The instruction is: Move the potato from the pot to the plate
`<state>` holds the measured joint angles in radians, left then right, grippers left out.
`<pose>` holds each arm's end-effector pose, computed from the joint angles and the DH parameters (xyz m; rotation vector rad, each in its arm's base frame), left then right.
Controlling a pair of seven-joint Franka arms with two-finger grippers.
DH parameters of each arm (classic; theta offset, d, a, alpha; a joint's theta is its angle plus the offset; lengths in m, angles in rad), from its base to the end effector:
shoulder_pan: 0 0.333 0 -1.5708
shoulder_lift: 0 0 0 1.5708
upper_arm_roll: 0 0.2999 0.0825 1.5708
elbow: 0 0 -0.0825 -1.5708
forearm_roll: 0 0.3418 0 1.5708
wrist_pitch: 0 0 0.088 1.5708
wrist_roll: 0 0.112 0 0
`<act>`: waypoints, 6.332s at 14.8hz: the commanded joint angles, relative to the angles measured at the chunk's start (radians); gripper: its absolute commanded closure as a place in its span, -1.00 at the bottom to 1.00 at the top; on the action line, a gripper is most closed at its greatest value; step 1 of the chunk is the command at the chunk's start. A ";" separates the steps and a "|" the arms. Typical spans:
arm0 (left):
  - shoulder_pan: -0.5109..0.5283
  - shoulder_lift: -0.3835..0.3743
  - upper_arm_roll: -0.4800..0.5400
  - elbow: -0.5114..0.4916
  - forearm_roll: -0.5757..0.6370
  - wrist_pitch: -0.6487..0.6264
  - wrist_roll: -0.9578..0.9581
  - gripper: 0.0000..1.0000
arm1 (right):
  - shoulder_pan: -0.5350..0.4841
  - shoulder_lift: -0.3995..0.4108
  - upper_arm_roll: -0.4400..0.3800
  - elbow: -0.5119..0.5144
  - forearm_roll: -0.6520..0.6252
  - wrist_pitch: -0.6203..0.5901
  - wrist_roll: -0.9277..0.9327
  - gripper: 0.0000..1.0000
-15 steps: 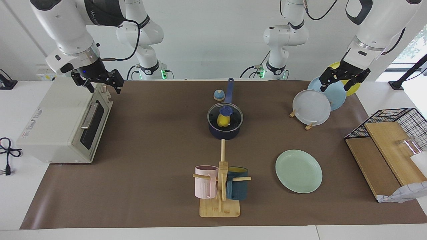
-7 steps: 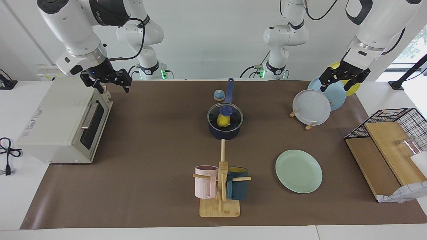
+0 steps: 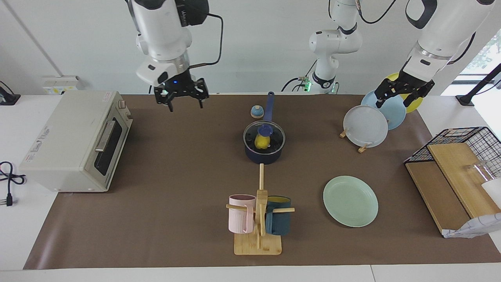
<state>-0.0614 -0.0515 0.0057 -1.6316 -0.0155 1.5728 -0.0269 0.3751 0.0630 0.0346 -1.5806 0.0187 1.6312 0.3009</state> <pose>0.4958 -0.0293 0.6034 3.1258 -0.0449 -0.0124 0.4899 0.2143 0.5715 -3.1217 -0.1680 0.0295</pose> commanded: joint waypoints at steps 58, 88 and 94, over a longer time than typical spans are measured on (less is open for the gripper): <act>-0.438 0.036 -0.019 -0.218 0.006 0.311 -0.465 -1.00 | -0.177 0.178 -0.002 -0.154 -0.078 0.307 -0.432 0.11; -0.730 0.306 -0.018 -0.427 -0.041 0.760 -0.870 -1.00 | -0.357 -0.049 -0.001 -0.119 -0.075 -0.003 -0.487 -1.00; -0.716 0.306 -0.018 -0.426 -0.041 0.754 -0.841 1.00 | -0.357 -0.046 -0.001 0.004 -0.074 -0.168 -0.418 -1.00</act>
<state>-0.7664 0.2501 -0.0260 -2.0261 -0.0445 2.3044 -0.8991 0.0227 0.0077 0.0320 -1.5833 -0.0704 1.4881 -0.1533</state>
